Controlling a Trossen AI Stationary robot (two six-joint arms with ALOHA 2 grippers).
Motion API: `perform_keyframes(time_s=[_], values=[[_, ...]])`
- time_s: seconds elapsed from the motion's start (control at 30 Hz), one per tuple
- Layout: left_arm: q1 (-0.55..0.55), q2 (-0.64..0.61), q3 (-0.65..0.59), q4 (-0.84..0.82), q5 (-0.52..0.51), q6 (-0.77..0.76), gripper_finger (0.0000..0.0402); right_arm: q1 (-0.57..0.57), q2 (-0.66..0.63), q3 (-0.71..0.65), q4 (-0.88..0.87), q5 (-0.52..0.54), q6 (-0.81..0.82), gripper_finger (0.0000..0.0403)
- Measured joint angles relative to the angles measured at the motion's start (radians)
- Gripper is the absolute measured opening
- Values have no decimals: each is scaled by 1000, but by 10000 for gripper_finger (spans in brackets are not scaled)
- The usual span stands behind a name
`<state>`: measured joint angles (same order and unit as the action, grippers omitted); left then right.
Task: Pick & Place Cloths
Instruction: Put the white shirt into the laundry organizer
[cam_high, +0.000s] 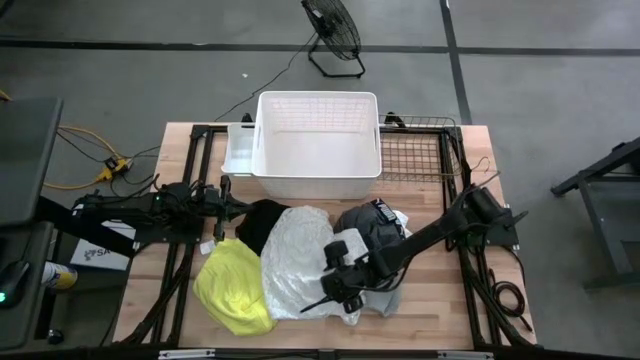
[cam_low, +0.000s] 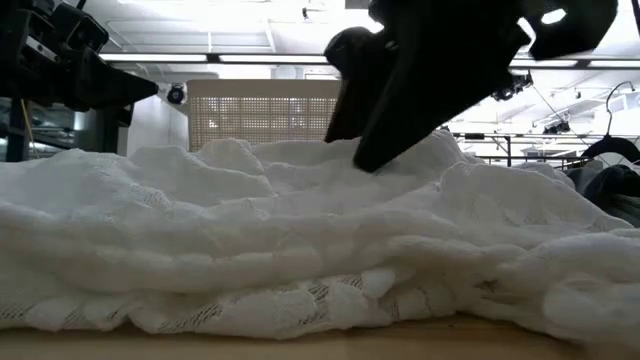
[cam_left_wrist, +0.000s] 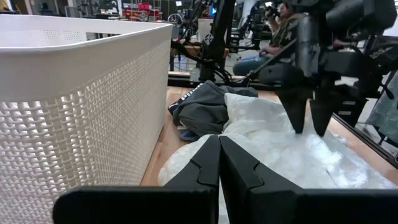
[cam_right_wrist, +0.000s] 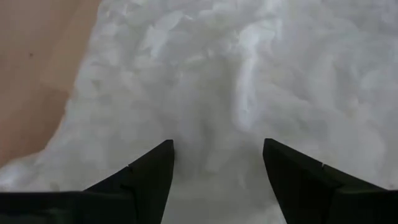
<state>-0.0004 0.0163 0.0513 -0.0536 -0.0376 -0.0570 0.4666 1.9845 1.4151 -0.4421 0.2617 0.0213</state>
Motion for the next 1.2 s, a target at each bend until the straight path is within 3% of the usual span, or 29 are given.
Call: perform_keyframes(time_s=[0.3,0.63,0.9,1.2], values=[[0,0,0,0,0,0,1,-31,4,0,11,-6,45,221],[0,0,0,0,0,0,1,-58,17,0,-2,-44,36,112],[0,0,0,0,0,0,1,-82,17,0,-2,-167,63,11],[0,0,0,0,0,0,1,-82,17,0,2,-143,64,15]])
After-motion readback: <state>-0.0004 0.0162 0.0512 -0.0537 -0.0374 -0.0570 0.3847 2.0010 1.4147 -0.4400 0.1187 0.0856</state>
